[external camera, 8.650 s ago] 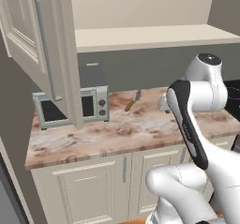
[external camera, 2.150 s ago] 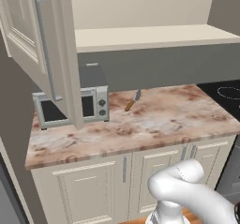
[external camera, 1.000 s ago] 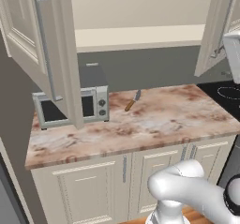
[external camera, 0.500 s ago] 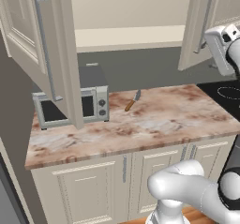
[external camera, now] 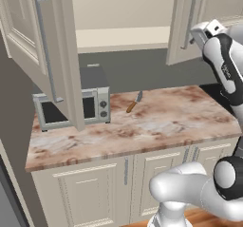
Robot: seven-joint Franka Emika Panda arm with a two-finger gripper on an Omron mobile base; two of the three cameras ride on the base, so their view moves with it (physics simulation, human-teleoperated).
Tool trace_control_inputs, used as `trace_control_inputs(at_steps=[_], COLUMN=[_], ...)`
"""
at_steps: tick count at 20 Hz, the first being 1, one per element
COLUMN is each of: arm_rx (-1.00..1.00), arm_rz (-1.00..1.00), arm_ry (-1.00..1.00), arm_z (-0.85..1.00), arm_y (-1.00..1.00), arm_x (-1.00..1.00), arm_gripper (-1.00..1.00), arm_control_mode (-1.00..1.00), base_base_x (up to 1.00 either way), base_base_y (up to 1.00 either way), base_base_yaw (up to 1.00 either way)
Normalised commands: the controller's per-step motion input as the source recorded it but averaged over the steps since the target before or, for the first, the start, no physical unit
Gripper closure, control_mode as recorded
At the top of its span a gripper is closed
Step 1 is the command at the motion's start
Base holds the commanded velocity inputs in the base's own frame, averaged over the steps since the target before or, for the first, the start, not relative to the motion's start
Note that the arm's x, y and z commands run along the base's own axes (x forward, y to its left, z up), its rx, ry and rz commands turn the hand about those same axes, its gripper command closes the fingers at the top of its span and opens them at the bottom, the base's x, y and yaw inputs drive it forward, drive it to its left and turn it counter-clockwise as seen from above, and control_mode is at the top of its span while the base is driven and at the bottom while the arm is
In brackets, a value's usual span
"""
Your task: Close all open cabinet doors.
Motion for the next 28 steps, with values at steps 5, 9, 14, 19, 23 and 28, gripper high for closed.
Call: trace_control_inputs(at_steps=[5, 9, 14, 19, 23, 28], arm_rx=[-0.09, -0.08, -0.06, -0.05, -0.06, -0.06], arm_rz=[-0.04, -0.04, -0.04, -0.03, -0.02, -0.01], arm_ry=[0.0, 0.0, 0.0, 0.0, -0.01, -0.02], arm_z=[0.0, -0.02, -0.03, -0.05, -0.09, -0.12], arm_y=[0.0, 0.0, 0.0, 0.0, 0.0, 0.0], arm_x=[0.65, 0.6, 0.58, 0.51, 0.44, 0.46], arm_gripper=[-1.0, -1.0, -1.0, -1.0, -1.0, -1.0], arm_control_mode=[-1.0, -1.0, -1.0, -1.0, -1.0, -1.0], base_base_x=[0.0, 0.0, 0.0, 0.0, 0.0, 0.0], base_base_y=[0.0, 0.0, 0.0, 0.0, 0.0, 0.0], base_base_yaw=[0.0, 0.0, 0.0, 0.0, 0.0, 0.0])
